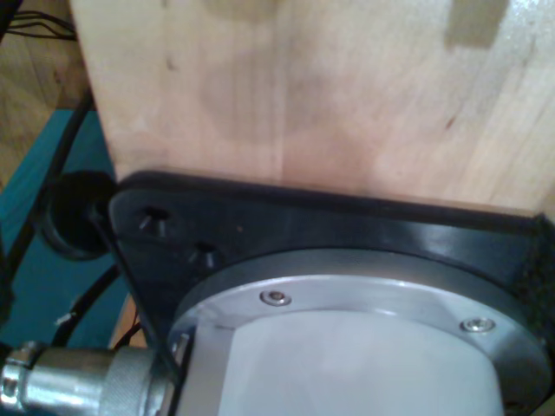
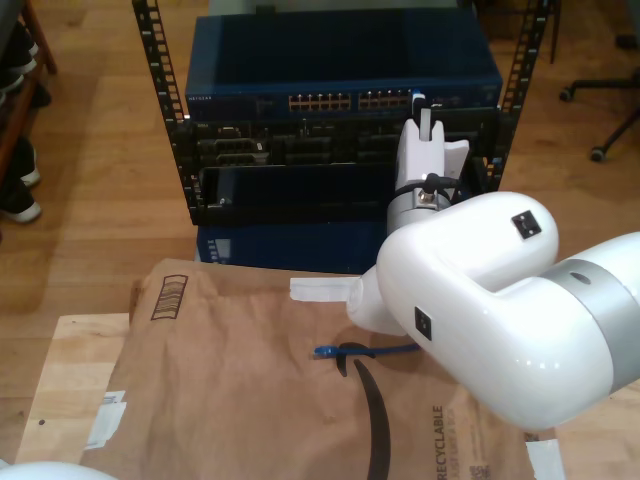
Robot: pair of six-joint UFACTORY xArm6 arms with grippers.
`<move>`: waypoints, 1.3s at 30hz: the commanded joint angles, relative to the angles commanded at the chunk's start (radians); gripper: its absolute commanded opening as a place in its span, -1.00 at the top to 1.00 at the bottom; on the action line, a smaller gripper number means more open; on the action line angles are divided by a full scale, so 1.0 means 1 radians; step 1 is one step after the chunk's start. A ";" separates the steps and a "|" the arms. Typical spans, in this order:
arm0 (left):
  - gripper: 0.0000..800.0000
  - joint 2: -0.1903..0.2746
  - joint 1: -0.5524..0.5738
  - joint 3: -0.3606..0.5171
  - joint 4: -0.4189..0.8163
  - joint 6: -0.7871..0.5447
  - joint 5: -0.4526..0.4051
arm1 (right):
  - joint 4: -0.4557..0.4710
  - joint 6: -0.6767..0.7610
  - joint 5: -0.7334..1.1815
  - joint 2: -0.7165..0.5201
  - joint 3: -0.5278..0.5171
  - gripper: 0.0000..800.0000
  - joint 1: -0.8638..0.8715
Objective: Grab the cable and plug it in
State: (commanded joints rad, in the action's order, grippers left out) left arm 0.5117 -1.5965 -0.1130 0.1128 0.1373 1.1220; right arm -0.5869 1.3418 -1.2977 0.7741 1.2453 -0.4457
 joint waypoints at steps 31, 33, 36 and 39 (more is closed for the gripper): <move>-0.99 0.000 -0.002 0.000 0.000 0.000 0.000 | 0.009 -0.103 0.296 -0.462 -0.569 -0.08 -0.029; -0.99 0.000 0.000 0.000 0.000 0.000 0.000 | 0.009 -0.157 0.336 -0.508 -0.595 -0.08 -0.008; -0.99 0.000 0.000 0.000 0.000 0.000 0.000 | 0.012 -0.233 0.422 -0.595 -0.643 -0.29 0.054; -0.99 0.000 0.000 0.000 0.000 0.000 0.000 | 0.023 -0.313 0.535 -0.663 -0.664 -0.36 0.118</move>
State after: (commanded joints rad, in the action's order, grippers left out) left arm 0.5117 -1.5965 -0.1130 0.1128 0.1373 1.1220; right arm -0.5639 1.0288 -0.7622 0.1112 0.5809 -0.3276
